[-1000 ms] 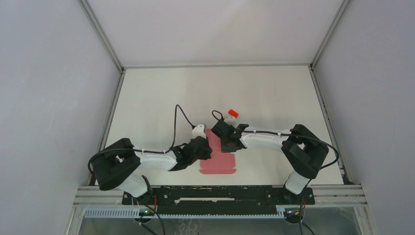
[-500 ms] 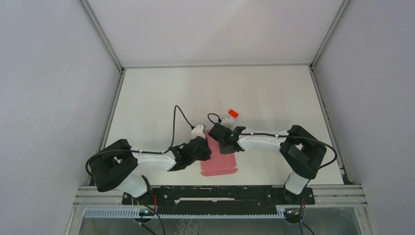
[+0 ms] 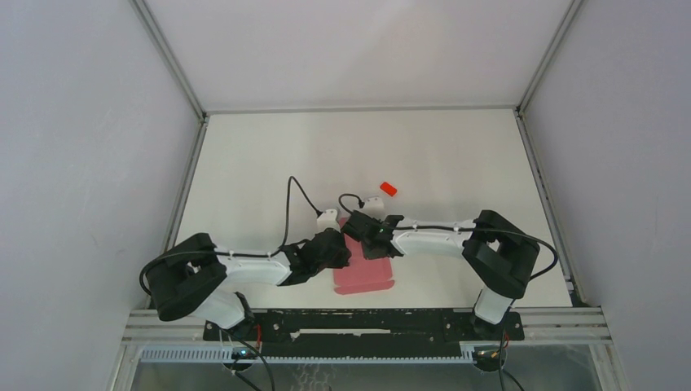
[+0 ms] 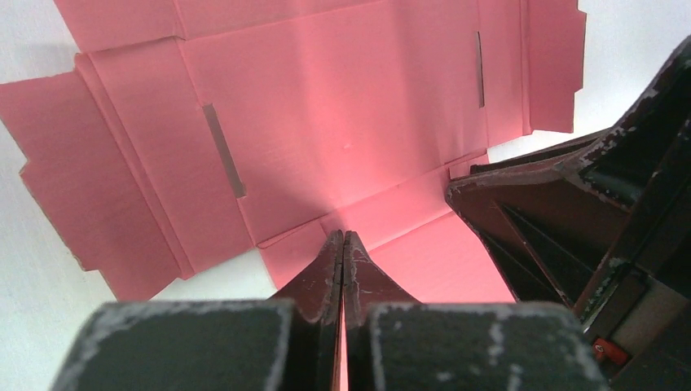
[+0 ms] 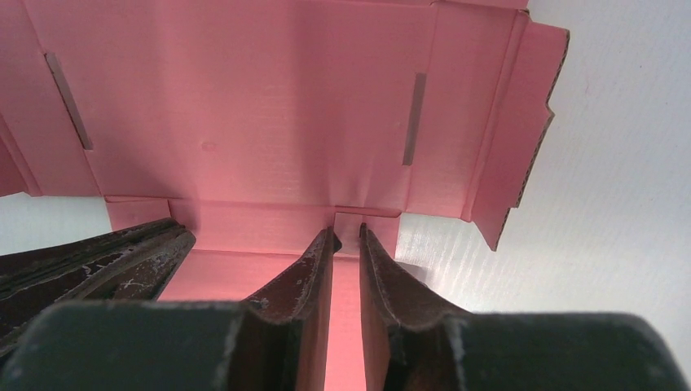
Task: Fold the paper box
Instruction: Fold the paper box at the center of the board.
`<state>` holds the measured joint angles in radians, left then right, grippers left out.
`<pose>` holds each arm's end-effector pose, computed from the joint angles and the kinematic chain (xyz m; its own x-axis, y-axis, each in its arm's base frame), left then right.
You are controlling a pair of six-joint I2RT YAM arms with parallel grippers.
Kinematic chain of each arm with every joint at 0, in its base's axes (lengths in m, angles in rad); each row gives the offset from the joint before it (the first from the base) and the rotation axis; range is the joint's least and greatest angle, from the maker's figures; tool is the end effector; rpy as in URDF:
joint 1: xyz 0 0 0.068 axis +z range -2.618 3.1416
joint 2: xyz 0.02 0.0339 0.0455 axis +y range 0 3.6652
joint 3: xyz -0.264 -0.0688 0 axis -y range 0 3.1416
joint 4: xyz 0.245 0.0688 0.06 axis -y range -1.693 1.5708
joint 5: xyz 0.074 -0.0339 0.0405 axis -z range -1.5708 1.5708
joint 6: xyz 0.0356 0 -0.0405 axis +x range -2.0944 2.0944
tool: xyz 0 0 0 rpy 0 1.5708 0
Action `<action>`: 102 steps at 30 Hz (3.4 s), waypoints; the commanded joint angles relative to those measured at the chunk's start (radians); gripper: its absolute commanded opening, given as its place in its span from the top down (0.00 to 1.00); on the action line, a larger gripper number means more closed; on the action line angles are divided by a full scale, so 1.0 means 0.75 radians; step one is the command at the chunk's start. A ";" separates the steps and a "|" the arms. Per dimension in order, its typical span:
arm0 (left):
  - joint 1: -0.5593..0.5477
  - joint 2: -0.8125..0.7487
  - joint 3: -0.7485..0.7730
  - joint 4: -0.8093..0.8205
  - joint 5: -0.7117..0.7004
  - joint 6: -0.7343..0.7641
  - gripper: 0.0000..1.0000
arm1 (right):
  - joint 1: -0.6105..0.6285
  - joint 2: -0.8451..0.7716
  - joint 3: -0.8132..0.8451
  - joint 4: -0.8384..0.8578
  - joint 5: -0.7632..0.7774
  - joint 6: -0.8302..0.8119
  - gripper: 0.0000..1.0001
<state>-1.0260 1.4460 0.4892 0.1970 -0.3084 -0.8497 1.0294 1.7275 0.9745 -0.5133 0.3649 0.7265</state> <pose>0.1417 -0.2130 0.1354 -0.7621 -0.1233 -0.6357 0.1946 0.8927 -0.4065 0.1723 0.2618 0.1482 -0.8627 -0.2305 -0.4502 -0.2306 0.9715 -0.0553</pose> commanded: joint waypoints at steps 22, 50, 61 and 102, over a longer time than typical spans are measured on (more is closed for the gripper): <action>-0.015 -0.309 0.074 -0.438 -0.089 0.076 0.97 | 0.038 -0.327 -0.033 -0.261 -0.197 0.001 0.64; 0.535 -0.128 0.282 -0.143 0.398 0.562 0.64 | -0.539 -0.640 -0.295 0.141 -0.470 -0.146 0.57; 0.589 0.025 0.295 -0.013 0.527 0.584 0.66 | -0.646 -0.603 -0.421 0.343 -0.585 -0.164 0.59; 0.592 0.207 0.276 0.119 0.666 0.547 0.69 | -0.714 -0.412 -0.461 0.557 -0.697 -0.167 0.61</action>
<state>-0.5858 1.5902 0.6933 0.2379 0.1688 -0.4370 0.5041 1.4120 0.6270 -0.1482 -0.1448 0.6075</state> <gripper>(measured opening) 0.311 0.393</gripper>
